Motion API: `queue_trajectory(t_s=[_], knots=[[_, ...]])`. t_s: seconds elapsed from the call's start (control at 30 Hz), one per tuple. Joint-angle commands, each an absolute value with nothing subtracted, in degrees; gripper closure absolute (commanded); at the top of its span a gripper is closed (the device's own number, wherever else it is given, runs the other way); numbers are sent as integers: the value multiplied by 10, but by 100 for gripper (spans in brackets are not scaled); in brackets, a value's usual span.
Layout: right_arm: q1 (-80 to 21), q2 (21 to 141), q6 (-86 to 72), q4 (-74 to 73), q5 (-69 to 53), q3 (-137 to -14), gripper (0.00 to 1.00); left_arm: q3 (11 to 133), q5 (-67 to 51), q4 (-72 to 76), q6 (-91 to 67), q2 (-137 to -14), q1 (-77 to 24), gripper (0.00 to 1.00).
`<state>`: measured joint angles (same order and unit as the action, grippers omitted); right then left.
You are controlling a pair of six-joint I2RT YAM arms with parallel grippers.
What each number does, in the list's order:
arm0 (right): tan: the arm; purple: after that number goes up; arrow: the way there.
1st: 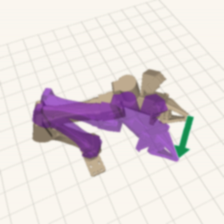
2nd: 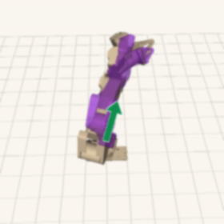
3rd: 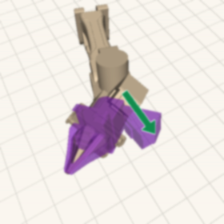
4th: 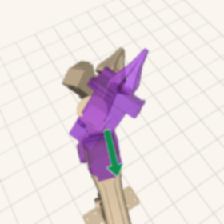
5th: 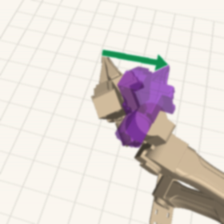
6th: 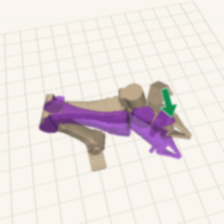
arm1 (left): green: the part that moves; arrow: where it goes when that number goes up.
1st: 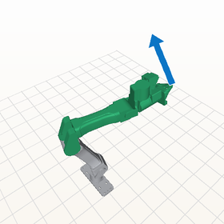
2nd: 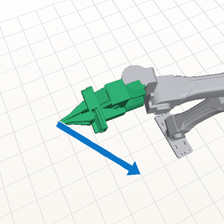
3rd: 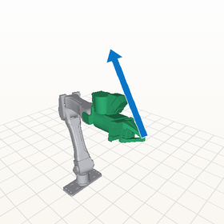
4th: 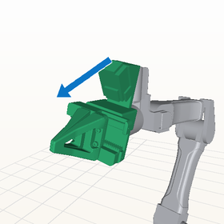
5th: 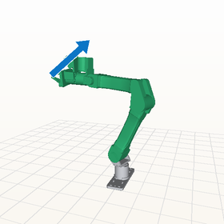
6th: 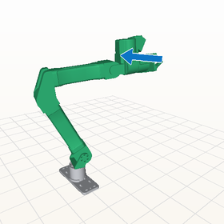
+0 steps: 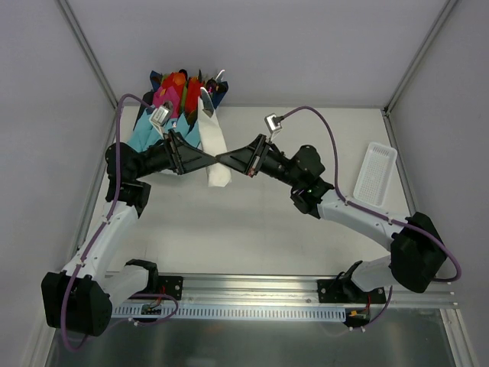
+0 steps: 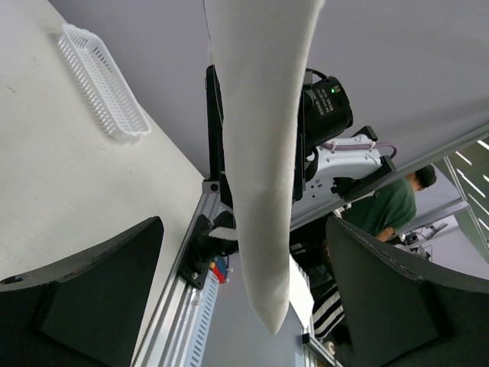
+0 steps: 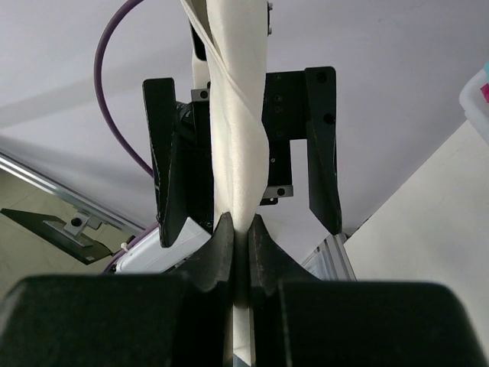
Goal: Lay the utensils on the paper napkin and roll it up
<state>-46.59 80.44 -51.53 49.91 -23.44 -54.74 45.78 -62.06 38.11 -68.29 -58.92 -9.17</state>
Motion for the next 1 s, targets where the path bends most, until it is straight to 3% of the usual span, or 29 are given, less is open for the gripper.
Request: queue_trajectory(t_s=[0.0, 0.17, 0.43, 0.73, 0.87, 0.97], knots=[[-479, 802, -519, 581, -236, -550, 100, 454, -602, 456, -728, -587, -92, 12], [-484, 800, -513, 579, -229, -541, 100, 459, -600, 482, -751, -604, -95, 19], [-490, 794, -484, 554, -219, -539, 100, 464, -607, 483, -764, -610, -96, 62], [-490, 787, -462, 537, -211, -539, 100, 468, -620, 433, -744, -608, -94, 100], [-492, 776, -436, 494, -214, -541, 98, 492, -621, 357, -686, -611, -94, 100], [-493, 765, -417, 457, -214, -540, 86, 531, -628, 244, -594, -617, -95, 100]])
